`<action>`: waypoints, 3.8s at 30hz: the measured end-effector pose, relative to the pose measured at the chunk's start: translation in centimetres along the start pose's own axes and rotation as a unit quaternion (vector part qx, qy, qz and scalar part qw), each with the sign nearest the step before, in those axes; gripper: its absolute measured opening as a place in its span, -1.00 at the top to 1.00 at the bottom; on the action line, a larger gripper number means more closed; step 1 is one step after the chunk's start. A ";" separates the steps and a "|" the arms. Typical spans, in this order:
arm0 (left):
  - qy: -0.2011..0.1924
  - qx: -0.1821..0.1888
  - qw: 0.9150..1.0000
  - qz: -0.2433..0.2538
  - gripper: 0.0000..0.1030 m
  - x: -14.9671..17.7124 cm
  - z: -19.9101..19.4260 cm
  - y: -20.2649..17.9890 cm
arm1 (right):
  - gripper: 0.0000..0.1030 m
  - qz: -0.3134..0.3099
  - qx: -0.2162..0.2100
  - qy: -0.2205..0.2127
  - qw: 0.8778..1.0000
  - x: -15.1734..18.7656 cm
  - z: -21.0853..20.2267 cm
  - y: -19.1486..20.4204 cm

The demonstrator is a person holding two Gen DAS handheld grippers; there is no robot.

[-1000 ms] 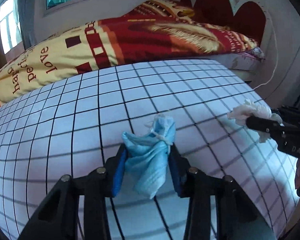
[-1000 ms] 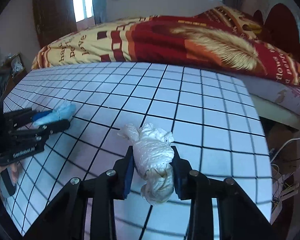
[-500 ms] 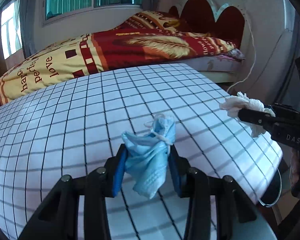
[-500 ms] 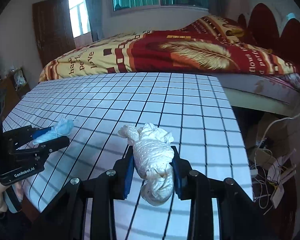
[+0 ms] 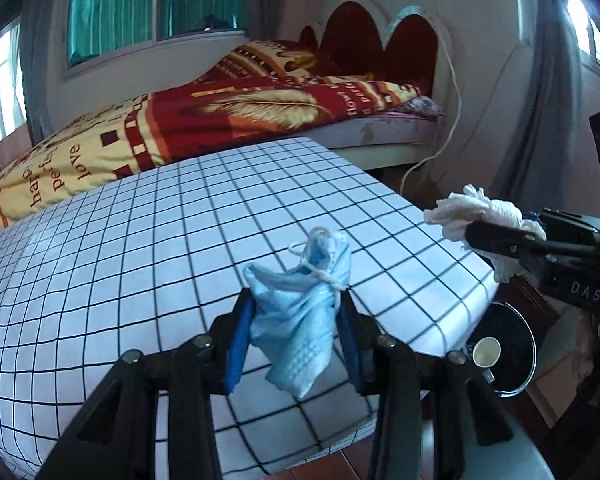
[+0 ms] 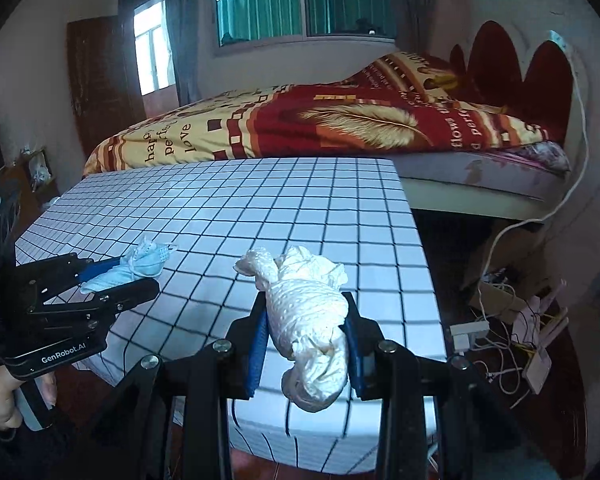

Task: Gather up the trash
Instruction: 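Carry the white tissue and blue mask over the black bin, then open both tools to drop the tissue and mask into the bin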

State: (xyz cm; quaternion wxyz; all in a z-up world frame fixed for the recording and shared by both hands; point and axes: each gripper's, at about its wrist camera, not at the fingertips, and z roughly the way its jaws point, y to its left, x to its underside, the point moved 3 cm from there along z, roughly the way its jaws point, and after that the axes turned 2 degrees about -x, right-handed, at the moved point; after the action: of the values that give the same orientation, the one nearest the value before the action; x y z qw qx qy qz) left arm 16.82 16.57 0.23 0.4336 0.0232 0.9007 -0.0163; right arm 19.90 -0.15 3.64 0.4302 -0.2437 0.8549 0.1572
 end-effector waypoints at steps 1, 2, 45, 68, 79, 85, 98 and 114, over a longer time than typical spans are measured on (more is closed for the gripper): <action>0.000 0.002 1.000 0.000 0.19 0.0 -0.1 -0.3 | 0.31 0.002 0.002 -0.001 1.000 0.4 -0.3 -0.2; 0.000 0.003 1.000 0.000 0.19 0.0 -0.2 -0.6 | 0.31 0.006 0.005 -0.002 1.000 0.8 -0.5 -0.6; 0.012 0.141 0.984 0.112 0.19 1.7 1.4 -19.8 | 0.31 0.111 0.134 -0.011 0.985 10.8 -11.1 -14.0; 0.049 0.215 0.962 0.161 0.19 5.2 3.5 -30.1 | 0.31 0.171 0.195 0.013 0.966 19.3 -14.9 -22.2; 0.093 0.234 0.954 0.163 0.19 7.9 7.6 -32.6 | 0.31 0.178 0.174 0.051 0.967 23.6 -12.0 -24.6; 0.134 0.233 0.950 0.161 0.18 9.2 10.7 -33.2 | 0.31 0.179 0.168 0.094 0.965 26.0 -9.4 -25.9; 0.167 0.229 0.951 0.121 -0.60 11.5 15.5 -33.3 | -0.88 0.138 0.195 0.169 0.956 29.4 -3.0 -27.8; 0.138 0.133 0.976 0.105 -0.99 12.4 13.5 -29.1 | -1.00 0.187 0.242 0.146 0.941 29.2 -5.4 -28.8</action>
State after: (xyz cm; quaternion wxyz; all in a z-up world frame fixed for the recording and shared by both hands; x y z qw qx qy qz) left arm 17.98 -12.76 -17.59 0.2969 0.1771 0.9343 -0.0874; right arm 17.26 -34.91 -18.63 0.3098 0.0116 0.9506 -0.0143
